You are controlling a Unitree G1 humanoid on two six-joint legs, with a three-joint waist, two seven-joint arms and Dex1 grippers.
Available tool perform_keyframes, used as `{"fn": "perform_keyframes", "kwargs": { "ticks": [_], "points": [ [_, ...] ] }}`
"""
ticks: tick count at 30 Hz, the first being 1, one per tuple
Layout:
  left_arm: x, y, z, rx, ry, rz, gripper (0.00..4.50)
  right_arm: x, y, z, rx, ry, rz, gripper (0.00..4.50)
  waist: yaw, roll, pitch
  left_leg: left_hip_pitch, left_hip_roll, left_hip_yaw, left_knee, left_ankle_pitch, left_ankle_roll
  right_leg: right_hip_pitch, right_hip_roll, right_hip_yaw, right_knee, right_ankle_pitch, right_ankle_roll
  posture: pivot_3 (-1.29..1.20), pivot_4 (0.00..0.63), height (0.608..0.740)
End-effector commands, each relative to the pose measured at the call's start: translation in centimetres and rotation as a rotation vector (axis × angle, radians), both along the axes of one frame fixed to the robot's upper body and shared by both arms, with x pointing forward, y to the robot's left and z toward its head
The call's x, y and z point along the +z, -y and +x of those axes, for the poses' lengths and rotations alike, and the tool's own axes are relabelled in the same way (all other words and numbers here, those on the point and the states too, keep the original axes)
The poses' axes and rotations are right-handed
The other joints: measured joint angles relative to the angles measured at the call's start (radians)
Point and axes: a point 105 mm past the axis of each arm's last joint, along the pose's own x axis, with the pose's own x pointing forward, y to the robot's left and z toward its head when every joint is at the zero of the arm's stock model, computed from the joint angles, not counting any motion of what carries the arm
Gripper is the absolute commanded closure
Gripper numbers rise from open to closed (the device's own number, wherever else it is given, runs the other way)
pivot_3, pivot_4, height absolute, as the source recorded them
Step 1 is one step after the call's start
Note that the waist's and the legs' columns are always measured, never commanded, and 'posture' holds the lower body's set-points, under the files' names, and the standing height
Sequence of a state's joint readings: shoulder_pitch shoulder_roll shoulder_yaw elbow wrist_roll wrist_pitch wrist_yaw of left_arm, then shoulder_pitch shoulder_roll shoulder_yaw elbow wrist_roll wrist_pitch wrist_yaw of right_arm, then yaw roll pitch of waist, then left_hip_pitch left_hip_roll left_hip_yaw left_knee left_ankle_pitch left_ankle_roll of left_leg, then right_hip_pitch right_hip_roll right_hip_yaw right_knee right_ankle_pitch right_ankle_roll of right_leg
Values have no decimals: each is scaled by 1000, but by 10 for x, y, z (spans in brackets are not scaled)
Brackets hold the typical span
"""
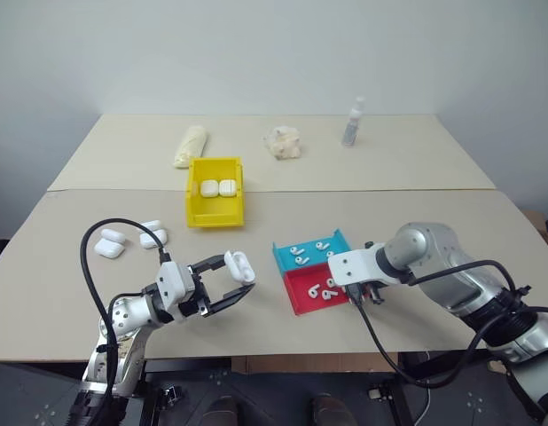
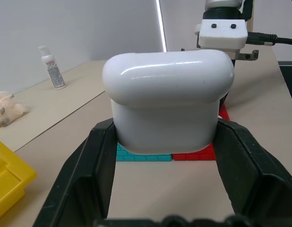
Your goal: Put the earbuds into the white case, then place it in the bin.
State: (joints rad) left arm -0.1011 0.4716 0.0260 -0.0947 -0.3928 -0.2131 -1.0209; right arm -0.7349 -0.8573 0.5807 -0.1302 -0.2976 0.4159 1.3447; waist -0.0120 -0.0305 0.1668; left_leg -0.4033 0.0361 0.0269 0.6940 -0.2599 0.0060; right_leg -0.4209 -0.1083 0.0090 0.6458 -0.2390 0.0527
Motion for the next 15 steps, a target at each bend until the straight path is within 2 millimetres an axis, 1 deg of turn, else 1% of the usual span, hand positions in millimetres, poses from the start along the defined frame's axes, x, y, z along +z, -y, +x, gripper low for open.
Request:
{"fn": "perform_keyframes", "kwargs": {
  "ticks": [1,3,6,7,12,14,15],
  "points": [
    [9,1,-4,-6,36,-2,1743,1,1,1,-1,13,1,3026,0,0,0,0,0,0,0,0,0,0,0,0,0,0,0,0,150,740],
    [9,1,-3,-3,36,-3,1743,1,0,0,4,8,3,3026,0,0,0,0,0,0,0,0,0,0,0,0,0,0,0,0,150,740],
    [9,2,-3,-2,36,-4,1743,1,0,0,5,9,6,3516,0,0,0,0,0,0,0,0,0,0,0,0,0,0,0,0,150,740],
    [9,2,-3,-1,35,-4,1743,1,0,0,6,13,5,3755,0,0,0,0,0,0,0,0,0,0,0,0,0,0,0,0,150,740],
    [11,4,-3,-14,42,-12,1743,4,1,0,-8,24,21,3755,0,0,0,0,0,0,0,0,0,0,0,0,0,0,0,0,150,740],
    [16,7,-5,-36,52,-27,1743,14,0,-3,-14,42,51,3755,0,0,0,0,0,0,0,0,0,0,0,0,0,0,0,0,150,740],
    [20,9,-5,-49,60,-38,1743,23,0,-4,-16,63,78,3755,0,0,0,0,0,0,0,0,0,0,0,0,0,0,0,0,150,740]
  ]
}}
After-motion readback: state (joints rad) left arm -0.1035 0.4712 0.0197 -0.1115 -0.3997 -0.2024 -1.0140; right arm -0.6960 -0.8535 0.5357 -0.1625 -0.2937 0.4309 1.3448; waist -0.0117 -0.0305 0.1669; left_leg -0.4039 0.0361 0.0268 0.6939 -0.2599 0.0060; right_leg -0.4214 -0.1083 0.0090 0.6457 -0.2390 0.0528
